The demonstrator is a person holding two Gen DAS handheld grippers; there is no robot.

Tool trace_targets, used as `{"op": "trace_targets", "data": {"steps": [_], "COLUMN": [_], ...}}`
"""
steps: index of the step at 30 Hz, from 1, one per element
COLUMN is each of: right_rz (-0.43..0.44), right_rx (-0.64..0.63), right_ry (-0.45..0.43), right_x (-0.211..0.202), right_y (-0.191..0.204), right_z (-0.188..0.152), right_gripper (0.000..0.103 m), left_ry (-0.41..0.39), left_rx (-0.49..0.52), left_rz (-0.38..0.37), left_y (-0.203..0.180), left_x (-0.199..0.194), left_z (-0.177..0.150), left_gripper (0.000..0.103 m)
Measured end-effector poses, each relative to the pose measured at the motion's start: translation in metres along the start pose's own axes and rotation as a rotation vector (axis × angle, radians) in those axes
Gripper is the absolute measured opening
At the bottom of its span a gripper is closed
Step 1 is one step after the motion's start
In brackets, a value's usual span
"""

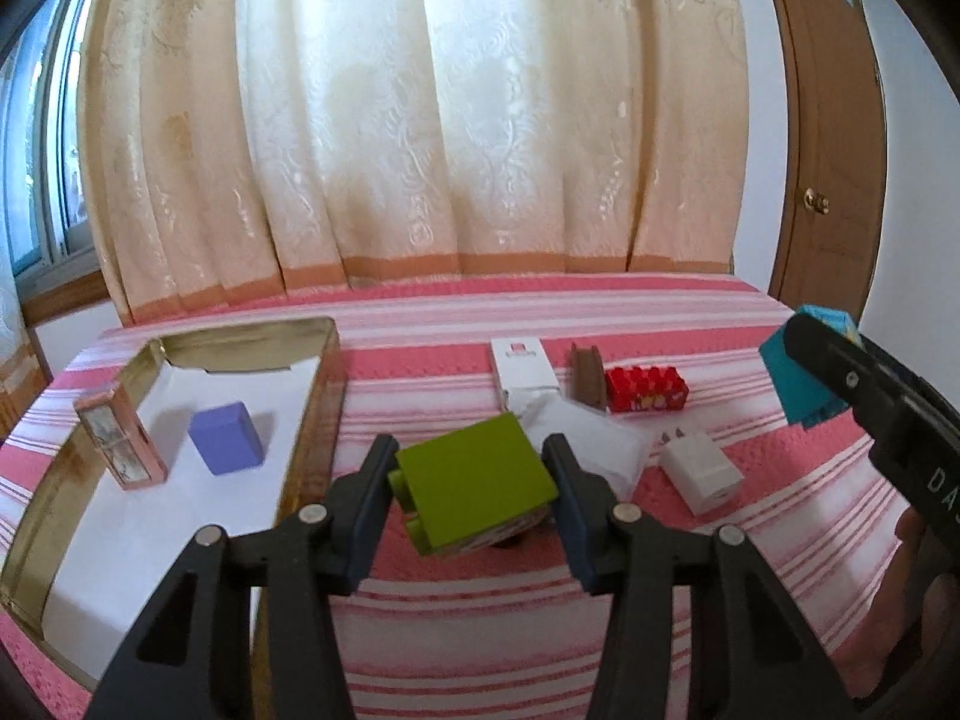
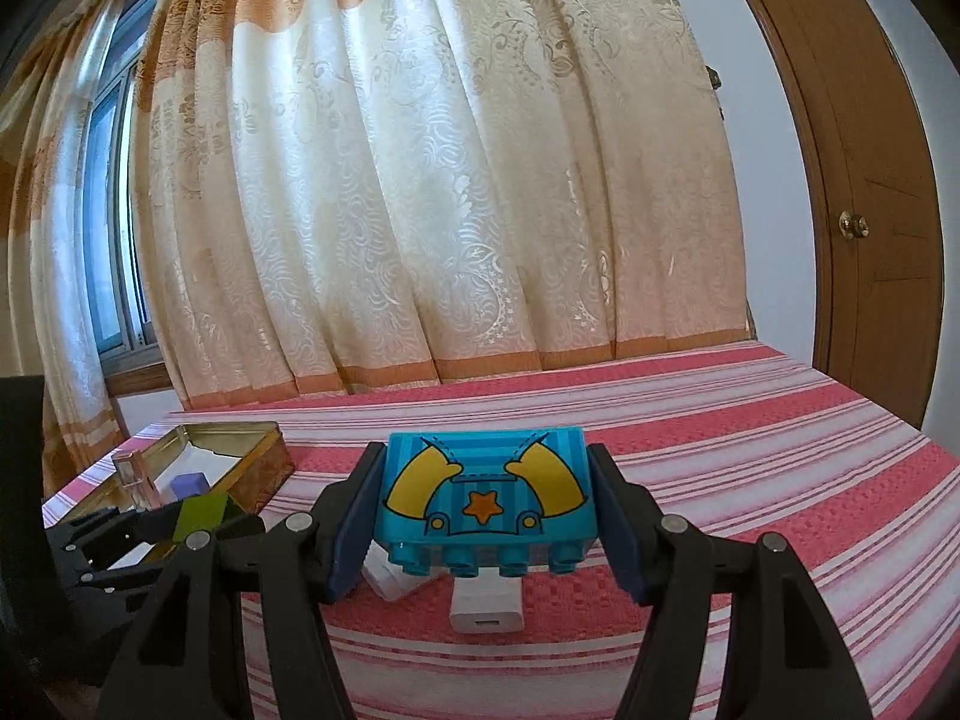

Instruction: Organize rigid objects

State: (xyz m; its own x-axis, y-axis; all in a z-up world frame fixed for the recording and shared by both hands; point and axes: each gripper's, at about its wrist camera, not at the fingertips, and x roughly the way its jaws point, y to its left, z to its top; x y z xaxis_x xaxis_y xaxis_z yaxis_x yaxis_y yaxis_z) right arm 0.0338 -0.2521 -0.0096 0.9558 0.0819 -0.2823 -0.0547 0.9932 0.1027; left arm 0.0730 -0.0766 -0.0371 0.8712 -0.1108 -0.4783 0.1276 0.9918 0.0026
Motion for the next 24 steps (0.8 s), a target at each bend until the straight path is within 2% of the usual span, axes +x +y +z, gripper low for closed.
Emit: {"op": "trace_targets", "data": {"steps": [13,24], "right_rz": [0.017,0.042], "right_rx": [-0.014,-0.043], "right_ry": [-0.004,-0.02], "right_x": [0.002,0.0], "right_y": [0.01,0.027], "right_z": [-0.001,-0.003], "right_gripper": [0.067,0.067], "left_ry": [-0.13,-0.172], "left_rx": [0.012,-0.035], "left_rz": [0.059,0.106], "left_y": [0.008,0.031], "left_x": [-0.019,-0.025], "left_z": [0.001,0.0], "left_gripper": [0.049,0.049]}}
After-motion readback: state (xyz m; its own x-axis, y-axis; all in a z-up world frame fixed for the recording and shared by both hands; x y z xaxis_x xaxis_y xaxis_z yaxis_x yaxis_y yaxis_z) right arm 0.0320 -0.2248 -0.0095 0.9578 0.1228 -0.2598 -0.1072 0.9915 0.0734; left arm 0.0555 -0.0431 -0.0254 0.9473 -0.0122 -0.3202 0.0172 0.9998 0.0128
